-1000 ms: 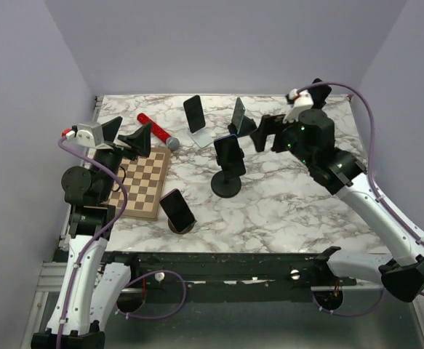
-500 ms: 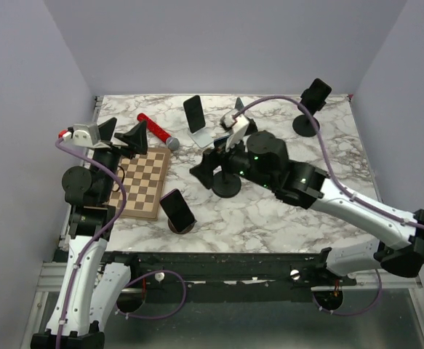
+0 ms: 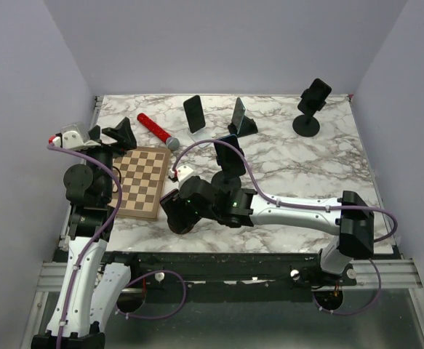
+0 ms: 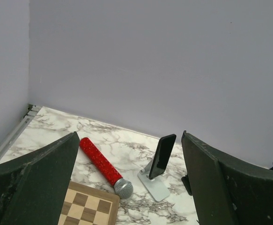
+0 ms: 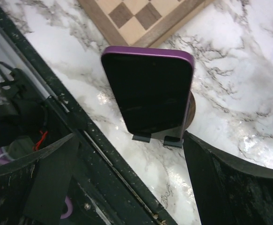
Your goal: Remove the phone from the phone stand
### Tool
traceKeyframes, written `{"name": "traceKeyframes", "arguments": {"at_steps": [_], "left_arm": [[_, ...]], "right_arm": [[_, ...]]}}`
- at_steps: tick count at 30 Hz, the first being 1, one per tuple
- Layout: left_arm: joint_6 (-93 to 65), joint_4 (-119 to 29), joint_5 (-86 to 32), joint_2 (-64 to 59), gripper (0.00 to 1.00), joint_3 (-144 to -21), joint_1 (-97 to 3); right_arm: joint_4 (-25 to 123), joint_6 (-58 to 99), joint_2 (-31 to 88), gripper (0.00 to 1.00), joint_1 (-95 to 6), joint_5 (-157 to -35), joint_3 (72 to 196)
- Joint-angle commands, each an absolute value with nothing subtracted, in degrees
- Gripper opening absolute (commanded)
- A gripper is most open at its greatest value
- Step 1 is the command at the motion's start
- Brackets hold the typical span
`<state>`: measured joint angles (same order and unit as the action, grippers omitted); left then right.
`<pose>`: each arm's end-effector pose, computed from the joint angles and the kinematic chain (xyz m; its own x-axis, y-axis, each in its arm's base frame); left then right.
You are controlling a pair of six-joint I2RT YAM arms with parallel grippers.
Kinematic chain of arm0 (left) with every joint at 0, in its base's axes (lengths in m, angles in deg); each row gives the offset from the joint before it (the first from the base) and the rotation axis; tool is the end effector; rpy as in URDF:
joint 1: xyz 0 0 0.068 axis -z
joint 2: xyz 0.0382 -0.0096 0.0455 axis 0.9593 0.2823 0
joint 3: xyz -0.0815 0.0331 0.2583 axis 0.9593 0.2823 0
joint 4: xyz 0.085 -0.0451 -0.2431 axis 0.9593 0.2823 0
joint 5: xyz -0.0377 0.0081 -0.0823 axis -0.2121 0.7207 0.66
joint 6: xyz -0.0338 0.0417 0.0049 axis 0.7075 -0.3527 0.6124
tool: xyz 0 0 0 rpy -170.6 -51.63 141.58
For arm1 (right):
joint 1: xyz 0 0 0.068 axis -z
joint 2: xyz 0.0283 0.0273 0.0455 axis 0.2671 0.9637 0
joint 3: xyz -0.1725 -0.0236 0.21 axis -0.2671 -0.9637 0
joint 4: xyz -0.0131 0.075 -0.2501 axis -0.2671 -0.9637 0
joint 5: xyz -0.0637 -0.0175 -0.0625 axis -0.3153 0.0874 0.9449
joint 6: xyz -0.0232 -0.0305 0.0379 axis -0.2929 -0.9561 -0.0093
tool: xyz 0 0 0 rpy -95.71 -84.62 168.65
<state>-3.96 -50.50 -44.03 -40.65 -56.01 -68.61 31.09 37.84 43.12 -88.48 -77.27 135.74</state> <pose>0.1488 -0.0076 0.3987 0.2740 -0.3968 -0.8761 0.0486 0.9155 -0.3994 0.1192 0.3661 0.2891 -0.5263 -0.3505 -0.7747 -0.7434 0.6319 0.2191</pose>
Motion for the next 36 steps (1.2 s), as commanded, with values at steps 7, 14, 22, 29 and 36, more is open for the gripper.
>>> {"name": "traceKeyframes", "arguments": {"at_steps": [7, 14, 22, 29, 36], "left_arm": [[-3.5, -50.3, -46.4, -40.4, 0.99, -56.2, -68.6], [-3.6, -50.4, -45.9, -39.8, 0.99, -56.2, -68.6], [-3.8, -50.5, -45.6, -39.7, 0.99, -56.2, -68.7], [-3.9, -50.4, -45.7, -39.7, 0.99, -56.2, -68.7], [-3.4, -50.4, -44.9, -39.5, 0.99, -56.3, -68.9]], "right_arm": [[30.1, 41.5, 47.6, 1.0, -88.4, -70.4, 138.1], [31.7, 39.9, 50.0, 1.0, -88.4, -68.6, 139.6], [33.2, 39.4, 52.2, 1.0, -88.4, -66.4, 139.7], [33.5, 41.1, 53.8, 1.0, -88.4, -66.8, 140.0], [33.4, 40.6, 54.0, 1.0, -89.9, -66.1, 140.8]]}}
